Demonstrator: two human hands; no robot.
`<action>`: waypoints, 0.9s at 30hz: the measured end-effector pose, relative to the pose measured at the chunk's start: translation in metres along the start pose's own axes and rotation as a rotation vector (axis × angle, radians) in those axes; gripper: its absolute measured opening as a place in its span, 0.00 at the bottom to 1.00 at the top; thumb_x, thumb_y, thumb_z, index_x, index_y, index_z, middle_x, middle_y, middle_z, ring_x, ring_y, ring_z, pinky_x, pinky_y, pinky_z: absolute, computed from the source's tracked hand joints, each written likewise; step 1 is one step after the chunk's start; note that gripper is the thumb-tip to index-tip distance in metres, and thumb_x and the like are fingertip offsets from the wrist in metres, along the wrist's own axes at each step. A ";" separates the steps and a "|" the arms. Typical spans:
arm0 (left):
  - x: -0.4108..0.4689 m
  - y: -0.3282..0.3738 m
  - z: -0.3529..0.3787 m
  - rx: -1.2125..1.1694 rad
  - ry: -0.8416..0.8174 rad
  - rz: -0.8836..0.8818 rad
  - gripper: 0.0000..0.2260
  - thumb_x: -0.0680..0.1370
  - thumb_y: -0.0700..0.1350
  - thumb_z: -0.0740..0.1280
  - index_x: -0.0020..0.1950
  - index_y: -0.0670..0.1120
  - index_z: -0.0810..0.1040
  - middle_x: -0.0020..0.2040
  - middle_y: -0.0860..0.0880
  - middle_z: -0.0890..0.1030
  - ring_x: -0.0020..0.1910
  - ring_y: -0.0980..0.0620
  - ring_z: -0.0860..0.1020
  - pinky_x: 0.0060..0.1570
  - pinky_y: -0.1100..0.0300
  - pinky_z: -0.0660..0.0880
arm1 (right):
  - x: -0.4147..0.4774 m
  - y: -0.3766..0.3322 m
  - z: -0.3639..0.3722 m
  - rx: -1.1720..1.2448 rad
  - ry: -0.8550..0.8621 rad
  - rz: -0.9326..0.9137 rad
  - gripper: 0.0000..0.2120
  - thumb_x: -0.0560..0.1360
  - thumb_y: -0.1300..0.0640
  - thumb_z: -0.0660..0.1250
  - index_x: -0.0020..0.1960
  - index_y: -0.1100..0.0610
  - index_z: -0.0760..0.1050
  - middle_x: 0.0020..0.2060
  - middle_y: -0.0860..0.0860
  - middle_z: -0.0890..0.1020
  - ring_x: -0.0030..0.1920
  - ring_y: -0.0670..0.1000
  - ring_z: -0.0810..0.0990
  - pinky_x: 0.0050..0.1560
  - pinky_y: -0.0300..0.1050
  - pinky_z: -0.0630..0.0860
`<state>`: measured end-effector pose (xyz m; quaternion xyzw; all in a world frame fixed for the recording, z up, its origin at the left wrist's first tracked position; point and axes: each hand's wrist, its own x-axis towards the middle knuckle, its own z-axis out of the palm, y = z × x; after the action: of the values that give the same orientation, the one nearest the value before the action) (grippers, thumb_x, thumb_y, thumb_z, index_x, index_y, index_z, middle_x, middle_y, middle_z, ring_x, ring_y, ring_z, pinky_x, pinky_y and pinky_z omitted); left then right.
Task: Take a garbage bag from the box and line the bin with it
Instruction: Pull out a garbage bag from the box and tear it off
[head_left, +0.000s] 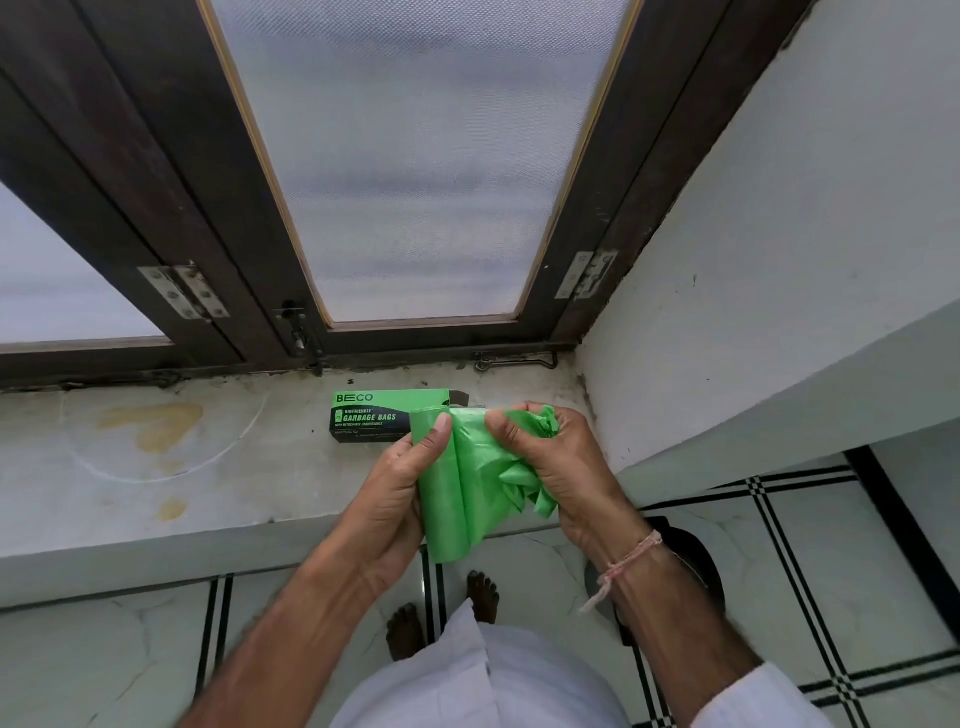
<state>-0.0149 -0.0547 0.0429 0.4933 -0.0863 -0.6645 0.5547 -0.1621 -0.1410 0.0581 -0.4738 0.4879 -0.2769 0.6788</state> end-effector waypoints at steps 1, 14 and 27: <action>0.000 0.000 0.000 -0.001 0.001 0.004 0.23 0.79 0.54 0.67 0.68 0.41 0.79 0.62 0.38 0.84 0.62 0.39 0.83 0.59 0.44 0.81 | 0.002 0.001 0.000 -0.005 0.014 -0.006 0.07 0.75 0.57 0.75 0.42 0.59 0.80 0.28 0.48 0.83 0.27 0.46 0.81 0.24 0.35 0.75; 0.000 0.003 0.001 -0.053 0.038 0.023 0.22 0.78 0.54 0.67 0.66 0.42 0.81 0.62 0.41 0.85 0.61 0.42 0.83 0.63 0.42 0.79 | 0.016 0.004 -0.014 0.045 0.082 -0.016 0.11 0.84 0.62 0.62 0.52 0.59 0.84 0.44 0.52 0.89 0.44 0.49 0.87 0.40 0.40 0.83; -0.001 0.002 0.002 -0.019 0.044 -0.004 0.21 0.80 0.56 0.66 0.66 0.44 0.82 0.62 0.40 0.85 0.62 0.40 0.83 0.64 0.39 0.77 | 0.011 0.006 -0.016 -0.049 0.001 0.054 0.08 0.77 0.55 0.74 0.41 0.55 0.80 0.35 0.52 0.83 0.37 0.56 0.80 0.42 0.53 0.78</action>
<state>-0.0153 -0.0561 0.0459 0.5028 -0.0667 -0.6552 0.5599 -0.1728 -0.1538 0.0470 -0.4765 0.5077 -0.2467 0.6740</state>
